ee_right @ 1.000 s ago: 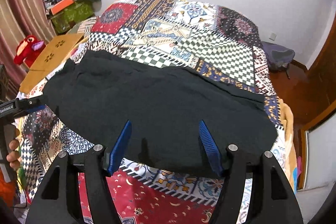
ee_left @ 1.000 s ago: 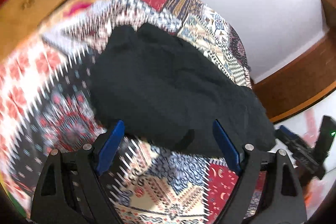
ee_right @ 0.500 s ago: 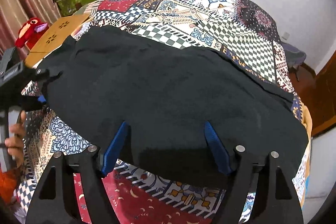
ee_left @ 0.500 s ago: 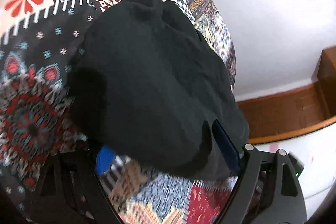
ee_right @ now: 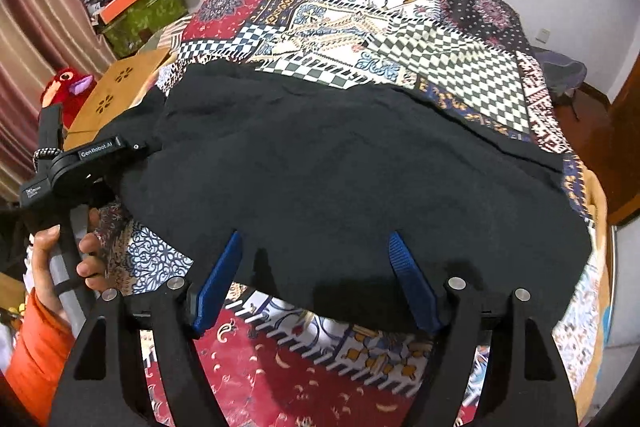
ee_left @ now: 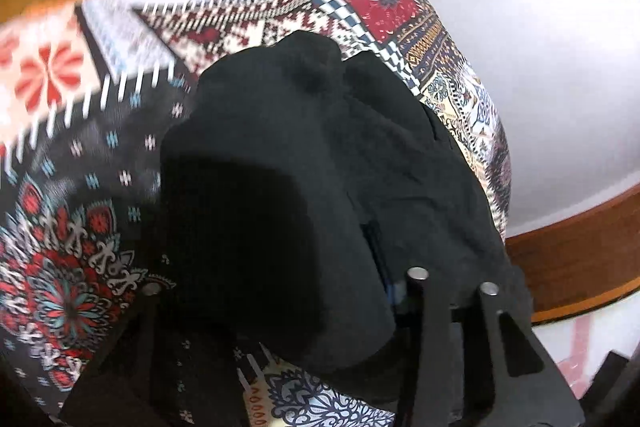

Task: Fold large clothes

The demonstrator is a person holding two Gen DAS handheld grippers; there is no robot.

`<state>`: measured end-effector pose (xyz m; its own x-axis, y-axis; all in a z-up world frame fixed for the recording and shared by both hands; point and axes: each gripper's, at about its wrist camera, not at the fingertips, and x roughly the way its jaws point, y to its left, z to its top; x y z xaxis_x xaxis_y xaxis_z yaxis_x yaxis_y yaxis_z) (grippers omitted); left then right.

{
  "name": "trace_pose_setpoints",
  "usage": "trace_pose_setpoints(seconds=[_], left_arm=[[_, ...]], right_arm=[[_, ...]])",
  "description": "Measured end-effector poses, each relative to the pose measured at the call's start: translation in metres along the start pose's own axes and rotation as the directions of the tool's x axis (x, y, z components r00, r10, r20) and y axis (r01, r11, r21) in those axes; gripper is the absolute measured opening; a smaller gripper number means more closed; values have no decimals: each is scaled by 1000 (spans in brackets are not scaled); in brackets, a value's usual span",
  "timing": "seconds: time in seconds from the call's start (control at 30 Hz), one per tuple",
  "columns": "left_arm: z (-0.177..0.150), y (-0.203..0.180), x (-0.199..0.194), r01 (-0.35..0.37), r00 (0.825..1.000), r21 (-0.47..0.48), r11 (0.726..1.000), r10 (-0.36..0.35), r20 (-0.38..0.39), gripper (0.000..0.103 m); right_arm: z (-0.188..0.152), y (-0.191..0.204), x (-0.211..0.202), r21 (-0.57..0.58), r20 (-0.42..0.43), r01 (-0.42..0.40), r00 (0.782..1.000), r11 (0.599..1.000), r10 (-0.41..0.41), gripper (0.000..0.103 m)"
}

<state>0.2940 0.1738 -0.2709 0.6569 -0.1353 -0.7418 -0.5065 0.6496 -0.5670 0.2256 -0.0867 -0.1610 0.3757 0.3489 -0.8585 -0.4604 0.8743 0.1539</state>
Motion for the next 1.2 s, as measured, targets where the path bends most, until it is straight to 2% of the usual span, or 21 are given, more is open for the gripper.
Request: trace_pose_setpoints(seconds=[0.07,0.13,0.17,0.27,0.37,0.4,0.47,0.53,0.63,0.7,0.8,0.87,0.97,1.03,1.13,1.2], left_arm=[[1,-8,-13,-3,1000,33,999,2,19,34],[4,-11,-35,37,998,26,999,-39,55,32],[6,-16,-49,63,995,24,998,-64,79,30],[13,-27,-87,81,982,71,994,-92,167,29],[19,-38,-128,72,953,140,988,-110,283,28],[20,-39,-146,65,938,161,985,-115,326,28],[24,-38,-168,51,917,186,981,-119,381,28],[23,-38,-189,33,899,218,975,-125,421,28],[23,-43,-205,-20,880,284,959,-118,460,28],[23,-44,-209,-47,879,323,945,-114,462,28],[22,-47,-195,-64,894,345,937,-100,437,27],[15,-51,-191,-81,899,359,930,-87,429,27],[3,-66,-189,-118,892,424,898,-92,443,27],[-3,-80,-189,-142,888,471,871,-98,450,27],[-13,-96,-185,-176,887,519,837,-94,453,27],[-22,-109,-182,-190,887,545,817,-95,451,27]], right_arm=[[1,2,-9,-1,14,15,1000,1000,-15,73],[5,5,-17,-10,33,34,999,999,-34,73],[8,8,-20,-18,43,43,998,999,-42,73],[20,20,-23,-36,63,53,997,998,-51,73],[32,38,-19,-46,75,23,997,999,-20,73],[37,46,-16,-52,74,12,997,999,-8,73],[45,64,-4,-70,41,-11,999,997,14,73],[49,87,14,-84,4,-52,999,995,53,73],[49,112,43,-110,-53,-124,991,986,119,74],[45,123,60,-120,-80,-155,986,981,146,74],[36,135,82,-136,-96,-119,990,984,107,74],[32,134,85,-150,-99,-125,989,981,111,75],[36,120,72,-140,-114,-175,980,974,160,72],[35,106,54,-85,-111,-194,977,977,184,72],[28,78,23,-41,-58,-165,985,985,162,72],[23,55,9,-37,-30,-91,996,995,90,72]])
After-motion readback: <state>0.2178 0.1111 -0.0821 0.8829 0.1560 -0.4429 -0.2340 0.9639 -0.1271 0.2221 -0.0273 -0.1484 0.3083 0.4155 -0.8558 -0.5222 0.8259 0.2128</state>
